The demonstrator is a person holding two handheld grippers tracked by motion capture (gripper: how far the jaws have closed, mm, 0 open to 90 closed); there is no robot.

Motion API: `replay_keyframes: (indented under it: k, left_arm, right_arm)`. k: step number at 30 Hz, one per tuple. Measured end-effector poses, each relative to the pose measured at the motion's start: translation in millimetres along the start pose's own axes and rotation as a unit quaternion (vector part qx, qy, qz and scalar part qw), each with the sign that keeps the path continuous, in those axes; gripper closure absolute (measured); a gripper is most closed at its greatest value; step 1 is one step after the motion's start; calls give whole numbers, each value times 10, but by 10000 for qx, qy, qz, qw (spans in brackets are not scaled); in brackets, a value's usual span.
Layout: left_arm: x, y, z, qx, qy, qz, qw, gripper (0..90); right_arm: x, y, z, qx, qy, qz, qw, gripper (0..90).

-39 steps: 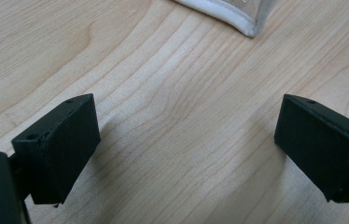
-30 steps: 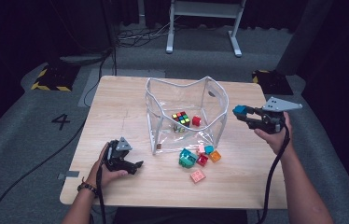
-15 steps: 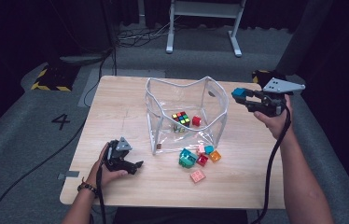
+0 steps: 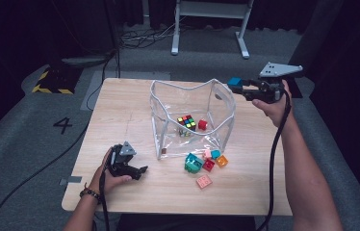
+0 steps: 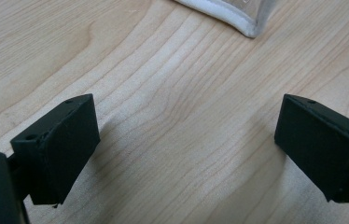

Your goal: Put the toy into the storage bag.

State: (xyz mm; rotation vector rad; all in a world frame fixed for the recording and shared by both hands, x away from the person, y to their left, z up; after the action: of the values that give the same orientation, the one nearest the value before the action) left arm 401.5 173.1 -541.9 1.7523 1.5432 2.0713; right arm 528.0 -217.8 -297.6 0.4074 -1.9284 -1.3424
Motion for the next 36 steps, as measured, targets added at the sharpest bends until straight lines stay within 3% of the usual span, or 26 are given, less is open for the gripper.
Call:
replay_keyframes:
  k: [3,7,15,19,26,30,36]
  left_arm:
    - [0,0,0,0,2,0,10000,67]
    - [0,0,0,-1,3,1,10000,67]
    - [0,0,0,2,2,-1,10000,67]
    - [0,0,1,-4,3,2,10000,67]
    - [0,0,0,1,1,0,10000,67]
    - [0,0,0,-1,2,3,10000,67]
    - [0,-1,-1,3,2,1,10000,67]
  right_arm:
    - [-108,55,14,164,102,158,9997,591]
    - [-251,92,27,175,300,269,9990,591]
    - [-489,101,62,417,746,570,9947,591]
    - [-591,77,98,678,842,804,9909,591]
    - [-726,9,162,898,1102,1176,9828,591]
    - [-800,-36,187,1079,1128,1460,9769,590]
    - [-829,-143,112,1109,1045,1878,9703,591]
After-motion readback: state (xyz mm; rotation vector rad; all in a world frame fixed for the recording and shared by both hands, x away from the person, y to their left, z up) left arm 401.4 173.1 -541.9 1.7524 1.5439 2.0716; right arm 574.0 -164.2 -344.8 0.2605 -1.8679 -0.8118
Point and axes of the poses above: each handheld gripper's, and its own axes: x roughly backward along the jaws, y roughly out of its top, z roughly to its left, the point moved 5 cm from there along -x, roughly forward along the jaws, and after that the axes turned 7 degrees about -y, right-handed, at the moved point
